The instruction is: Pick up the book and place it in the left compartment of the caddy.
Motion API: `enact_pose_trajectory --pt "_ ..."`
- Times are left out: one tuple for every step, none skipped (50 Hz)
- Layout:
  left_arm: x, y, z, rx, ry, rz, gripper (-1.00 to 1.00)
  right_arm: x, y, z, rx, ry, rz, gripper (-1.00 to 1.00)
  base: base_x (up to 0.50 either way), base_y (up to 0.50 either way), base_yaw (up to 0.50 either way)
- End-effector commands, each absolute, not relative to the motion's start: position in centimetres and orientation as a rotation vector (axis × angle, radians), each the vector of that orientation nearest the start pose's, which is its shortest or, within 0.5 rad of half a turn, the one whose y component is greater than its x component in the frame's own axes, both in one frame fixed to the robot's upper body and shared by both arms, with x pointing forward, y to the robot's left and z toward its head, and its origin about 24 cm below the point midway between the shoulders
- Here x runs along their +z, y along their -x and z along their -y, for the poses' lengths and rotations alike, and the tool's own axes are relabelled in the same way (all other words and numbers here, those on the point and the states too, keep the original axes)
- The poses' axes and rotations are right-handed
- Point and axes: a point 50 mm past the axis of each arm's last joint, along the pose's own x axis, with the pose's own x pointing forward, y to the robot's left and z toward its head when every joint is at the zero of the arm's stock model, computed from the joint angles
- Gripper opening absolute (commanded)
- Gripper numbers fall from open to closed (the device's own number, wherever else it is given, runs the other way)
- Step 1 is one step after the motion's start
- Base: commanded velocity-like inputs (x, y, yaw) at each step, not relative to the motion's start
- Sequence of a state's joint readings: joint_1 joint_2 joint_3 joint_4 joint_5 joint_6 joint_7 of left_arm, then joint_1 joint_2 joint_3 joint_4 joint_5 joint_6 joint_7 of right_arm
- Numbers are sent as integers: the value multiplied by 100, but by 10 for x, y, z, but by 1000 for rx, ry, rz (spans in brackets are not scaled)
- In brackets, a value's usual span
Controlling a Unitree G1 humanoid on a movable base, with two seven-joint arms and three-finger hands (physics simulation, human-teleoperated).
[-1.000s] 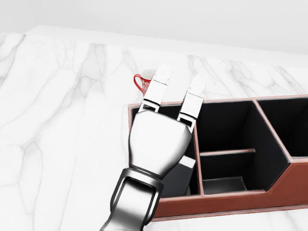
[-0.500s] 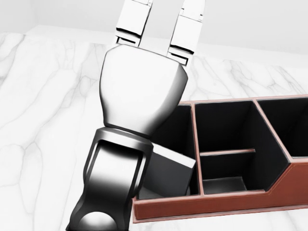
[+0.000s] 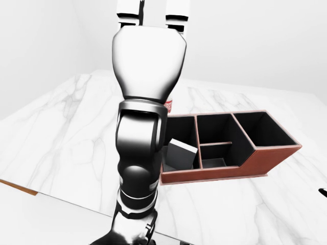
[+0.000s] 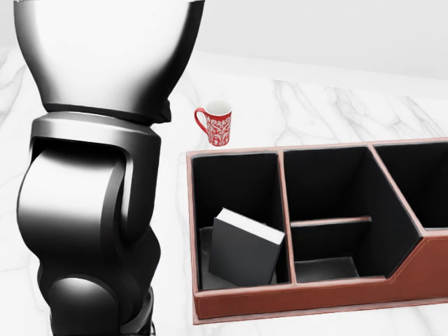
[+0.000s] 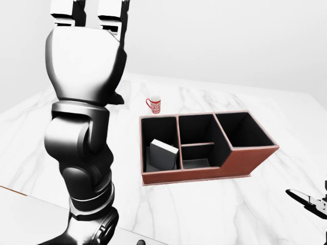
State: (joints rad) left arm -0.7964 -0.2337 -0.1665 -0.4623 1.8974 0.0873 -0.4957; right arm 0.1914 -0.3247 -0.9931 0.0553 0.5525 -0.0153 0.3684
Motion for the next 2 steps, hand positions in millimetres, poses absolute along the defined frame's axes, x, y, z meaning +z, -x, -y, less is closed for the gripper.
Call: enact_pose_trajectory --pt "350 -233 -59 491 -1425 753 100 93 -108 404 -623 -89 243 100 0 0 0" --pt "350 -233 -59 490 -1427 755 100 93 -108 404 -623 -89 243 100 0 0 0"
